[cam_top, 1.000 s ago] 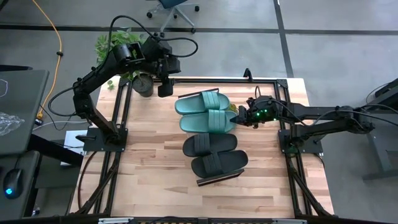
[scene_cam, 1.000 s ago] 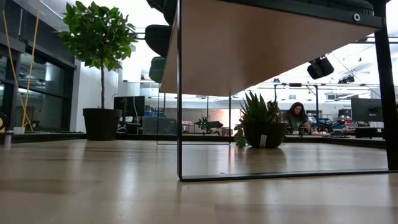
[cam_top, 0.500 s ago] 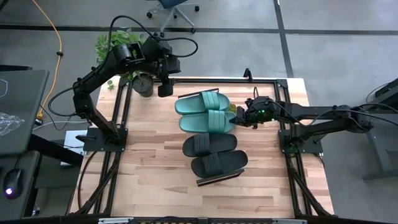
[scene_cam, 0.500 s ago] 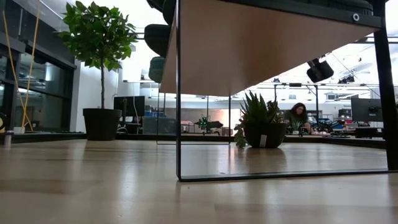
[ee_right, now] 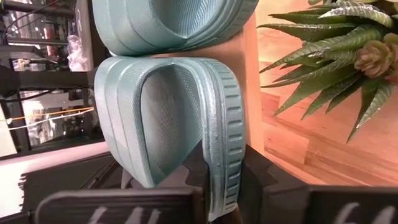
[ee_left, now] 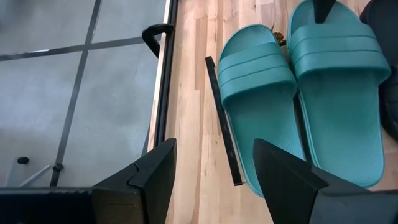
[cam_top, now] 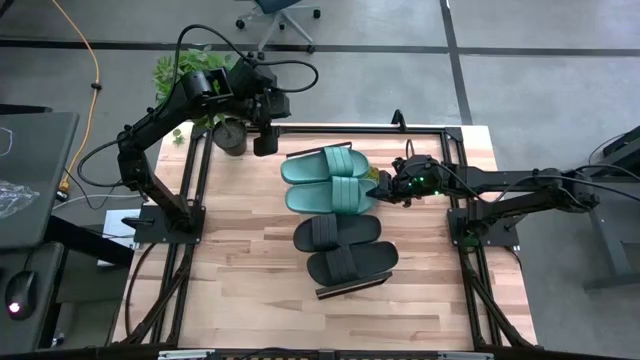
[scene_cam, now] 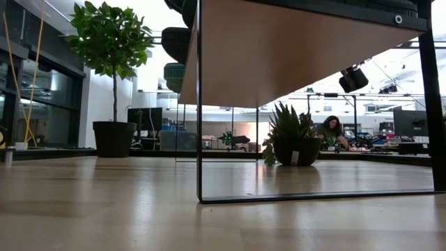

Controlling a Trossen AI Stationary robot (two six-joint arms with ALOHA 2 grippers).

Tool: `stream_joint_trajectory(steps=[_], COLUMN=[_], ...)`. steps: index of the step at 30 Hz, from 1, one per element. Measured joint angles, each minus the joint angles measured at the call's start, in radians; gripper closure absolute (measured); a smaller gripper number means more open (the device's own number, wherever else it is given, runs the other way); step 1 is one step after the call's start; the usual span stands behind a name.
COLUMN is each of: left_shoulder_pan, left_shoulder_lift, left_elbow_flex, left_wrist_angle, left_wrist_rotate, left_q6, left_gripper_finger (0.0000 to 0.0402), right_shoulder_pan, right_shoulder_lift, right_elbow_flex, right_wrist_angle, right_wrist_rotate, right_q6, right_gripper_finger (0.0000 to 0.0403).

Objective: Pick and place slides into the shelf
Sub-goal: Put the green slipper on the shelf

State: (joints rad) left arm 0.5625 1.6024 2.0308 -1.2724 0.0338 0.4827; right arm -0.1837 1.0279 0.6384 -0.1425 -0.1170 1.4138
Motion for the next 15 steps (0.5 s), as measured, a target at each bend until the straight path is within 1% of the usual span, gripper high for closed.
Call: stream_joint_trajectory(steps=[4, 7, 15], left_shoulder_pan=[0.000, 0.000, 0.000], left_shoulder_lift=[0.000, 0.000, 0.000], left_elbow_flex=[0.000, 0.000, 0.000], left_wrist_angle=[0.000, -0.001, -0.001], left_wrist_rotate=[0.000, 0.000, 0.000], left_q6=[0.002, 0.003, 0.003], left_gripper_finger=[0.0202, 0.0202, 0.0202], right_shoulder_pan=[0.000, 0.000, 0.000], right_shoulder_lift=[0.000, 0.000, 0.000], right_elbow_flex=[0.000, 0.000, 0.000], right_wrist_angle=[0.000, -0.002, -0.050], right_wrist_rotate=[0.013, 0.025, 0.040], right_q6=[-0.001, -0.007, 0.000], right_gripper_finger=[0.0364, 0.0347, 0.0257])
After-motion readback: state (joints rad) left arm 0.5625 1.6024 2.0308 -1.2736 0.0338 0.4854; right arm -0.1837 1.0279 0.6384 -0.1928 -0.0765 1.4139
